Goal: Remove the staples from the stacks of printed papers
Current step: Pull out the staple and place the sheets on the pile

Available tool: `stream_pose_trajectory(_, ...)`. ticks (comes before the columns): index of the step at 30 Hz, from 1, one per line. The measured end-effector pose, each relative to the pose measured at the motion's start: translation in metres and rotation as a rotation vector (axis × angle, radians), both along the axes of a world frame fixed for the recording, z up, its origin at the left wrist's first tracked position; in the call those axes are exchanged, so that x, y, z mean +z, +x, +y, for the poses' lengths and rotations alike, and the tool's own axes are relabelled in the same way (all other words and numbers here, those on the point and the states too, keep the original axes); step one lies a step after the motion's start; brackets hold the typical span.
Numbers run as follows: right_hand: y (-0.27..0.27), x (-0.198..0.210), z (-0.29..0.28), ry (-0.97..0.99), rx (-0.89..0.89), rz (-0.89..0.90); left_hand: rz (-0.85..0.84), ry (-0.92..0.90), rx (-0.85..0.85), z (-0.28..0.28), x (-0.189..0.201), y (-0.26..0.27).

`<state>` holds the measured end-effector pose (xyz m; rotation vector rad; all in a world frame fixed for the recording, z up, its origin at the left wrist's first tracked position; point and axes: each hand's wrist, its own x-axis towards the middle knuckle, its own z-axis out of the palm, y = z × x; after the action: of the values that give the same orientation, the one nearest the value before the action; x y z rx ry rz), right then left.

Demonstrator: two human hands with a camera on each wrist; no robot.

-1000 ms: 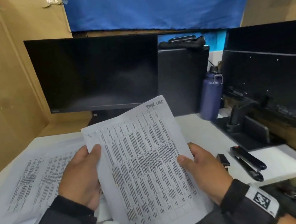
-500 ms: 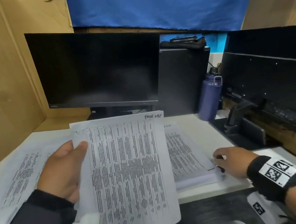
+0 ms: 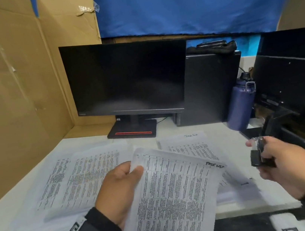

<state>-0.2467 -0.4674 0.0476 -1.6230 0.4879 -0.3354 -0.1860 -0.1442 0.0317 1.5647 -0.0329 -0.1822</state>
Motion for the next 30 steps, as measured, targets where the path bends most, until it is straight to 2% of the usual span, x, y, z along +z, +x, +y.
stream_pose_trajectory(2, -0.016, 0.017, 0.041, -0.035, 0.143, -0.073, 0.002, -0.013, -0.028, -0.009, -0.004, -0.007)
stream_pose_trajectory(6, -0.04, 0.029, 0.104, -0.496, 0.448, -0.169, -0.089, 0.008, -0.075, -0.026, -0.011, -0.023)
stream_pose_trajectory(10, -0.041, 0.014, 0.119, -0.796, 0.386, -0.178, -0.142, -0.07, -0.153, -0.029, -0.008, -0.035)
stream_pose_trajectory(15, -0.034, 0.0, 0.113, -0.761, 0.335, -0.27, -0.145, -0.158, -0.187, -0.033, -0.003, -0.043)
stream_pose_trajectory(22, -0.032, -0.018, 0.121, -0.945, 0.306, -0.367, -0.114, -0.263, -0.183, -0.036, -0.004, -0.044)
stream_pose_trajectory(26, -0.03, -0.023, 0.123, -0.904, 0.318, -0.36, -0.025, -0.337, -0.165, -0.031, 0.0, -0.043)
stream_pose_trajectory(30, -0.03, -0.026, 0.125, -0.894, 0.308, -0.393, -0.012, -0.343, -0.162, -0.03, 0.0, -0.042)
